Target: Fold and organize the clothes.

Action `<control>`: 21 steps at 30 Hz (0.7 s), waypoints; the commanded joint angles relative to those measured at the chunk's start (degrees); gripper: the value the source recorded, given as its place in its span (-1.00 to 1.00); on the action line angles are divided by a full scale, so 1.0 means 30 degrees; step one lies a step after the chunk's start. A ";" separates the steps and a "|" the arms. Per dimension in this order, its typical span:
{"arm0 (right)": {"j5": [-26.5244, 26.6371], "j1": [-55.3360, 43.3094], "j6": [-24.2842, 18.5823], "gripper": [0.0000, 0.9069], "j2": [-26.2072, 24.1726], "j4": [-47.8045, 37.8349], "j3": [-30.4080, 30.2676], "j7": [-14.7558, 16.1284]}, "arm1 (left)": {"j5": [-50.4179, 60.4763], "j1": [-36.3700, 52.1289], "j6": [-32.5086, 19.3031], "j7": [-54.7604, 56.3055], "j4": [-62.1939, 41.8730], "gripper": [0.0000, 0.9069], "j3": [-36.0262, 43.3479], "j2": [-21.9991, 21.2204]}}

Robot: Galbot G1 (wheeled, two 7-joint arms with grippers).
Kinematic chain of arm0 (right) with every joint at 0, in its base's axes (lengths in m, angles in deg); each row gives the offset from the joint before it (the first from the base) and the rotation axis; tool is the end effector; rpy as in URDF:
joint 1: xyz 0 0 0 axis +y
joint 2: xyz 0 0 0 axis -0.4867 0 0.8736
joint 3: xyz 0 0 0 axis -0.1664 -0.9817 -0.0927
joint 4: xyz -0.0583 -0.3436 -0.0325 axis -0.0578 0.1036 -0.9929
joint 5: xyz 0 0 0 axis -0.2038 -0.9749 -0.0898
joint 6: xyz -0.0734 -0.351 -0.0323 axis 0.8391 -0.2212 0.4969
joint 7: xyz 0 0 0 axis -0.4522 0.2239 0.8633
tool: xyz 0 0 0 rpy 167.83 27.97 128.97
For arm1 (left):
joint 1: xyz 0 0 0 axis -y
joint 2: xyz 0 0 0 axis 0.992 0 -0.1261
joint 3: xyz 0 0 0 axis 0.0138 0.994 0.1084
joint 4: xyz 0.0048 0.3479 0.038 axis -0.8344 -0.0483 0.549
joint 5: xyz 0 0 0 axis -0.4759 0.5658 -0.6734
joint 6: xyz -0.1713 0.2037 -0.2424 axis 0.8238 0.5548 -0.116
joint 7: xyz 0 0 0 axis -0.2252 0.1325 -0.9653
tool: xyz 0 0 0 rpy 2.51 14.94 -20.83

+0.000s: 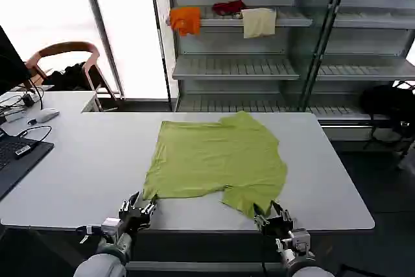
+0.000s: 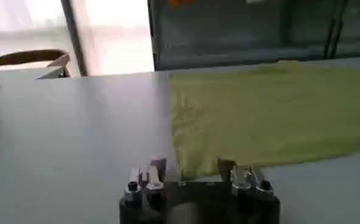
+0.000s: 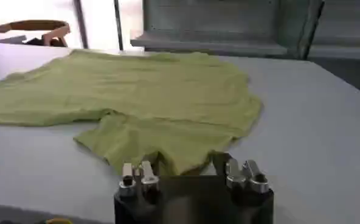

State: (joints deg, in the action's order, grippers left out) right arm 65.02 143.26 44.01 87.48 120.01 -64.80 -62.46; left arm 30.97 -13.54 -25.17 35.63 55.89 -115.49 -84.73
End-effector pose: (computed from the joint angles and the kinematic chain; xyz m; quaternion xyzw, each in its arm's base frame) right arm 0.2088 0.0029 -0.2725 0.0821 -0.9705 0.0320 0.2244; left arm 0.2347 0.0332 -0.2854 -0.0434 -0.9741 -0.0328 0.2195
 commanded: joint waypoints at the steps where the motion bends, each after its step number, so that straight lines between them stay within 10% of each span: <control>1: 0.0001 -0.0028 0.0060 -1.00 0.0044 -0.0108 -0.0031 0.0099 | -0.0049 -0.0071 0.0082 -0.0019 0.0025 -0.98 0.0135 0.0005; 21: 0.0987 0.0084 0.0132 -1.00 0.0044 0.2618 0.0538 -0.0223 | -0.1934 -0.0118 -0.0535 -0.0997 0.2613 -1.00 -0.1291 0.0187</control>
State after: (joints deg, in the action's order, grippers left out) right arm 67.15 143.60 44.44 87.64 124.67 -63.44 -62.98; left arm 28.29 -14.37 -26.20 33.73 59.26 -116.29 -84.33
